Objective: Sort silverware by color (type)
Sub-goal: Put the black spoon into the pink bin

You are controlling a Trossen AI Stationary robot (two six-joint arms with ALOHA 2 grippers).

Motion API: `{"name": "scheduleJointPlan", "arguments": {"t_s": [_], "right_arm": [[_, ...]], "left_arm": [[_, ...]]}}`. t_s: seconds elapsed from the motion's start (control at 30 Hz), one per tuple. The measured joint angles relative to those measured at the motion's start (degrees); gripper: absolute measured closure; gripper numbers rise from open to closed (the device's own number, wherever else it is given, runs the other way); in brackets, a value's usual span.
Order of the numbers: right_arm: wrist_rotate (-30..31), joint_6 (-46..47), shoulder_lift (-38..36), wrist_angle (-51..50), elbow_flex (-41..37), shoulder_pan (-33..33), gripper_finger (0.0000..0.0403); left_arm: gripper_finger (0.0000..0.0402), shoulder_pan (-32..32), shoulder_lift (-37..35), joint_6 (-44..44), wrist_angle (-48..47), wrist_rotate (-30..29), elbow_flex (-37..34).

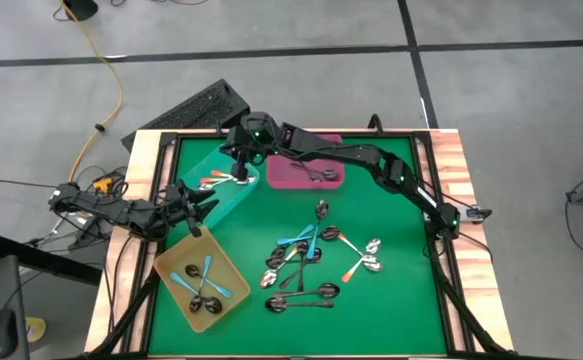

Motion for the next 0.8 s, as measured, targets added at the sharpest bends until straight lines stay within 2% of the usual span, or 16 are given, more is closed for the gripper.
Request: {"name": "scheduleJointPlan", "arguments": {"t_s": [0.33, 0.53, 0.67, 0.8], "right_arm": [[0.0, -5.3, -4.6, -8.2, 0.0, -1.1, 0.0356], [0.0, -11.1, -12.7, -14.1, 0.0, -0.9, 0.0356], [0.3, -14.8, -20.1, -25.3, 0.0, -0.6, 0.0356], [3.4, -16.1, -28.5, -36.8, 0.0, -0.3, 0.0356]], "left_arm": [[0.0243, 0.0, 0.0, -0.2, -0.1, -0.3, 0.0], [0.0243, 0.0, 0.0, 0.9, -0.1, -1.1, 0.0], [0.0243, 0.0, 0.0, 1.0, -0.2, -1.2, 0.0], [0.0243, 0.0, 0.0, 2.0, -0.2, -1.2, 0.0]]}}
